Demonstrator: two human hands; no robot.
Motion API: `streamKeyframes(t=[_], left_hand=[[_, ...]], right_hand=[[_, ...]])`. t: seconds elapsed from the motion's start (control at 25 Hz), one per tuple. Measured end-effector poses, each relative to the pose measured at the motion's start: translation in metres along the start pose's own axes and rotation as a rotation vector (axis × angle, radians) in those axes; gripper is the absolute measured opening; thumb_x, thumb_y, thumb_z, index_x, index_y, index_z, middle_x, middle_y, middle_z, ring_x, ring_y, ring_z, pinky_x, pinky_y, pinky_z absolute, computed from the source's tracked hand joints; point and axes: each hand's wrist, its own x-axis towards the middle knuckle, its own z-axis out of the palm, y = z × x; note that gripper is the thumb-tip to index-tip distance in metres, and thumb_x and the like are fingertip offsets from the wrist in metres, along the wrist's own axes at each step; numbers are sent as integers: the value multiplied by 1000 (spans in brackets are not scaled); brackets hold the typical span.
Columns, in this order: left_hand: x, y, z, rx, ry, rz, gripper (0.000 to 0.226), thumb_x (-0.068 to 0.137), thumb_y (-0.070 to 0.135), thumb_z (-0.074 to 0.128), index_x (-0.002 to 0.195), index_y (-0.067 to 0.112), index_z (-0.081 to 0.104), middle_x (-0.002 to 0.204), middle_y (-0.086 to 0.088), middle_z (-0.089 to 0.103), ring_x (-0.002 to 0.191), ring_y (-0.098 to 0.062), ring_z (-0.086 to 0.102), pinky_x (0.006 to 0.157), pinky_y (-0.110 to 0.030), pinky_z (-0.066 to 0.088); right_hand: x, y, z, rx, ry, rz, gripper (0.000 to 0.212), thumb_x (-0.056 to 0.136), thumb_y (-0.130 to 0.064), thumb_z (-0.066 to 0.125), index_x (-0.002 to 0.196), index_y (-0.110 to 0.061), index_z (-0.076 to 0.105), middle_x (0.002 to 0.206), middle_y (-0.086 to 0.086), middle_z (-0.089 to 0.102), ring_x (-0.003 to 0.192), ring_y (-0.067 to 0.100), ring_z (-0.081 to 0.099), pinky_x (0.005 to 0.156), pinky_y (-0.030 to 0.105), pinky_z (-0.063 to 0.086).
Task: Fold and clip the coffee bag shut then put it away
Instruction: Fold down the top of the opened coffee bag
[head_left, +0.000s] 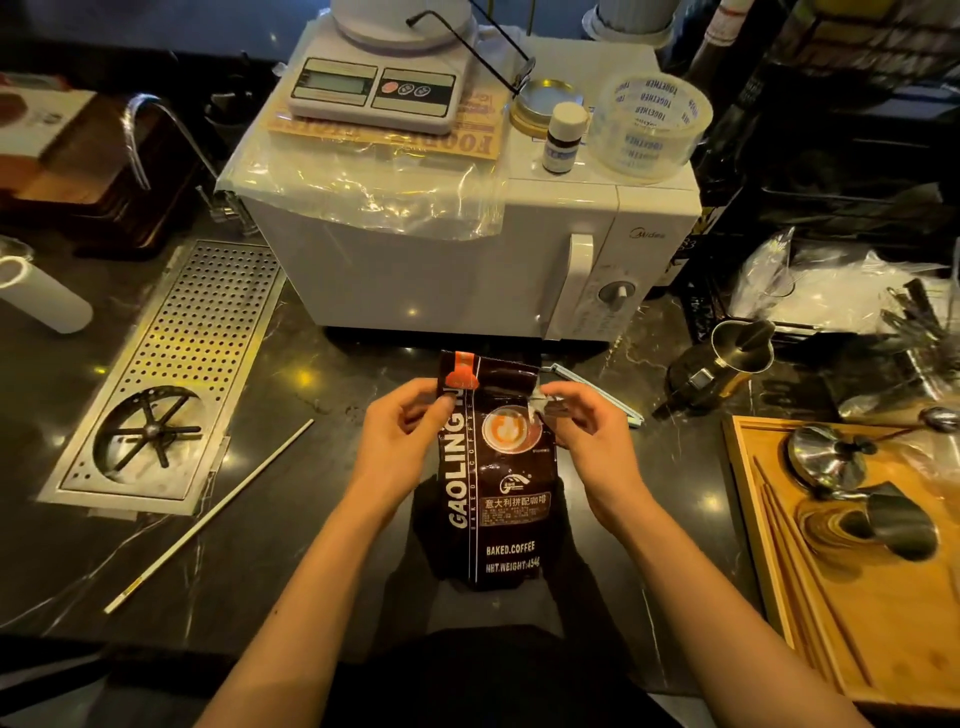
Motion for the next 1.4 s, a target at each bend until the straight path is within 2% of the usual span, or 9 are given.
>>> streamKeyframes(t=[0.08,0.2,0.4,0.56,0.72,0.92,1.0,1.12,1.4], left_hand=[[-9,6,-3,0,-31,60,33,95,9,58,101,39,72,97,7,76,93,-10,72,77,-22,56],[-19,8,-5,3,-26,96,49,93,-3,57,93,42,75,96,14,76,93,-6,71,76,-17,54],[-29,10,-6,-17,-37,59,60,93,-11,47,85,41,78,93,16,77,92,-4,71,71,-15,54],[-33,13,-11,-95,-83,40,45,90,5,46,86,34,80,91,9,78,89,-8,72,73,-17,54],[-39,14,-8,-25,-93,94,15,85,15,73,89,29,74,89,9,75,85,-6,71,68,-20,56],[-40,13,-4,25,-81,97,42,81,11,78,114,34,65,97,6,73,96,-11,70,86,-23,55],[-40,12,-4,31,-78,91,39,81,10,78,109,36,69,97,8,74,97,-12,70,88,-29,56],[-40,11,-3,74,-87,108,30,81,8,77,96,33,73,97,10,76,97,-12,71,90,-32,55],[-38,24,9,122,-229,96,10,80,22,80,88,27,77,86,11,76,81,-4,72,67,-17,54]], right_hand=[[-12,-6,-3,2,11,-79,34,87,1,66,92,-32,72,91,-11,76,91,7,71,79,22,57],[-25,-11,-5,17,24,-153,28,88,9,63,94,-18,70,89,-13,76,85,2,70,73,18,56],[-39,-13,-8,84,48,-164,31,85,15,62,90,-14,72,87,1,74,84,11,70,75,26,59],[-43,-12,-12,139,8,-148,36,83,18,62,88,-15,76,90,9,76,88,22,70,81,36,59],[-46,-10,-14,168,-6,-136,38,84,18,59,89,-14,79,91,5,79,90,22,72,80,31,60],[-50,-12,-16,102,-11,-148,29,92,3,57,98,-16,79,98,4,79,95,19,72,78,25,55],[-54,-14,-14,27,-20,-182,19,92,-7,65,103,-17,77,99,0,78,95,15,72,77,22,56],[-57,-13,-8,-22,27,-185,16,89,-10,69,99,-20,76,93,3,78,89,19,73,76,29,60],[-67,-10,5,-66,167,-259,23,84,-4,74,87,-26,77,81,-2,77,79,23,74,75,41,61]])
